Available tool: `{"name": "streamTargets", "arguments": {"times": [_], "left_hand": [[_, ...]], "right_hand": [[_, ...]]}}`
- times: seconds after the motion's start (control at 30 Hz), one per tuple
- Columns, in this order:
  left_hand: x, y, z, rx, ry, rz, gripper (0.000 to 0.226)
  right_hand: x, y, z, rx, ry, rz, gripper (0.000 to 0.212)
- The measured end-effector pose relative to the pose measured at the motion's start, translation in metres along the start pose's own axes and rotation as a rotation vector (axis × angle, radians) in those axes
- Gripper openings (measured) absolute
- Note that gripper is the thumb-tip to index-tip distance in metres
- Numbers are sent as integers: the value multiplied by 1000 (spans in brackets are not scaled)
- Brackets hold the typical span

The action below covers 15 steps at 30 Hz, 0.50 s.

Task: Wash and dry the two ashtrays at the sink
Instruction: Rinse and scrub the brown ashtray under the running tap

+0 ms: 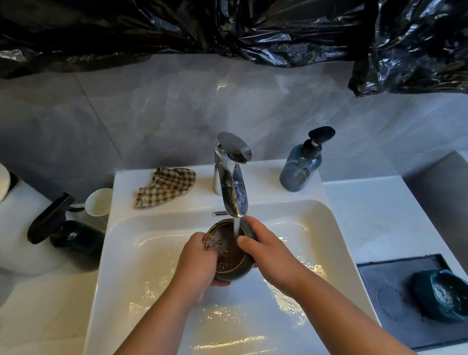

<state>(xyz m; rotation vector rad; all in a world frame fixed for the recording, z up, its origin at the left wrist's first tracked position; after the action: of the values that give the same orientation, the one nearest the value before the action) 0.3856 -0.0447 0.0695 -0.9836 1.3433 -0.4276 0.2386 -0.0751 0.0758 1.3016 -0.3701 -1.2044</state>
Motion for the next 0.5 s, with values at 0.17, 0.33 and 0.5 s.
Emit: {"name": "streamTargets", "arguments": {"times": [0.17,0.33,0.5], "left_hand": [[-13,-6,1,-246,106,-54,23],[-15,-4,6,-234,129,-165,36],[-14,-4,12,-174,145,-239,50]], "right_hand": [[2,-6,3,123,-57,-85,31],[8,-4,2,207,-61,-154,36],[14,-1,5,185,-36,-227,39]]}}
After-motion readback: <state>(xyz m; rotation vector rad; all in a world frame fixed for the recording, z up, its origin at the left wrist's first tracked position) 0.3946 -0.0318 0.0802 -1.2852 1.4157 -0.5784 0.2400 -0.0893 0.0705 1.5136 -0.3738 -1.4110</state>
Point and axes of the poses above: each hand's wrist, its own x-axis towards the middle knuckle, its own z-axis out of the back of the hand, y = z × x, the point moved 1 cm from there along x, towards the middle knuckle, and after that the axes turned 14 degrees about -x, right-handed, at the moved point
